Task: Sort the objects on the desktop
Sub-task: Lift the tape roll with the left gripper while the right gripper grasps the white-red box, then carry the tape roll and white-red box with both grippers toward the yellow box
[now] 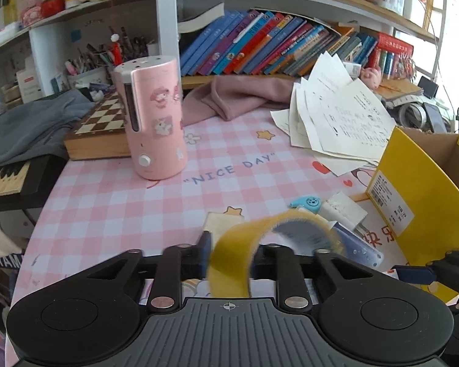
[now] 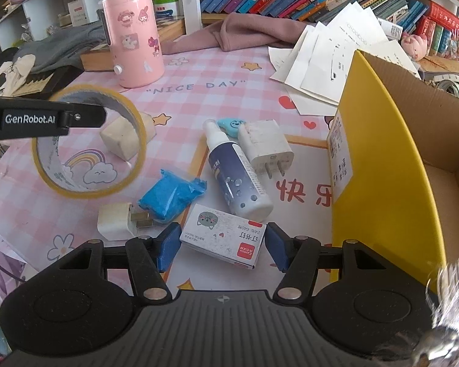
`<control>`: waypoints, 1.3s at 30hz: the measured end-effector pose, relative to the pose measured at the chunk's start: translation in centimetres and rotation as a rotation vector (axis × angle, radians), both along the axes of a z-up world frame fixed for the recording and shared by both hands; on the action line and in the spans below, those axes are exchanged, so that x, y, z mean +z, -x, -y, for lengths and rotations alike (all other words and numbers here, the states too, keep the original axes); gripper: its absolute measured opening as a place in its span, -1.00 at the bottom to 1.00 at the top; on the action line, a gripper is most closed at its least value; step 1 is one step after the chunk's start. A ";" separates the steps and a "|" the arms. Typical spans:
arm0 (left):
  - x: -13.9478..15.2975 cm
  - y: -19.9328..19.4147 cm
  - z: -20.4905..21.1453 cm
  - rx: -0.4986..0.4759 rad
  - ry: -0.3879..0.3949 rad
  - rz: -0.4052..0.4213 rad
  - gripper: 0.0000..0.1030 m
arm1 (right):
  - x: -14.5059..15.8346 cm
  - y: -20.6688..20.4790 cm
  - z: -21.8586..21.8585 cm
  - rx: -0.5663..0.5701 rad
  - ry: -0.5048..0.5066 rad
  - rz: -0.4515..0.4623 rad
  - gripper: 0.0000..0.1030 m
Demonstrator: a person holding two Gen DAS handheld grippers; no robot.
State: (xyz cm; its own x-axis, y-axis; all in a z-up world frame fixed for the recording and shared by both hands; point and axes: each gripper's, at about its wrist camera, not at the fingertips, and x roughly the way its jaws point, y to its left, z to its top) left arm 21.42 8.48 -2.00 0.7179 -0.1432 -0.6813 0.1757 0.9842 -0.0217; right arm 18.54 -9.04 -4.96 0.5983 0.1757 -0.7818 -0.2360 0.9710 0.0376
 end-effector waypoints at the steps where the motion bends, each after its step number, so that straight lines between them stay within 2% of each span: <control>1: 0.1 0.1 -0.1 0.000 0.011 -0.001 -0.79 | 0.1 0.1 0.0 0.002 -0.001 0.003 0.12; 8: 0.8 1.6 -0.8 0.019 0.054 -0.002 -0.84 | 0.6 0.8 -0.3 0.026 -0.007 0.026 0.12; 19: 1.6 4.8 -2.9 0.111 0.120 -0.015 -0.84 | 2.2 3.0 -0.4 0.075 -0.012 0.091 0.12; 28: 3.4 8.4 -2.6 0.112 0.187 0.014 -0.84 | 5.3 7.1 0.3 0.134 -0.032 0.198 0.12; 39: 3.5 14.0 -1.9 0.101 0.252 0.017 -0.84 | 6.9 13.5 1.1 0.163 -0.037 0.253 0.12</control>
State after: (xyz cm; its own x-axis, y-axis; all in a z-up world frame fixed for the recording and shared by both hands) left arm 7.42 10.37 1.51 0.7485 -0.2339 -0.6206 0.0795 0.9606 -0.2662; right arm 5.07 -10.18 1.93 0.7346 0.3112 -0.6029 -0.3950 0.9186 -0.0072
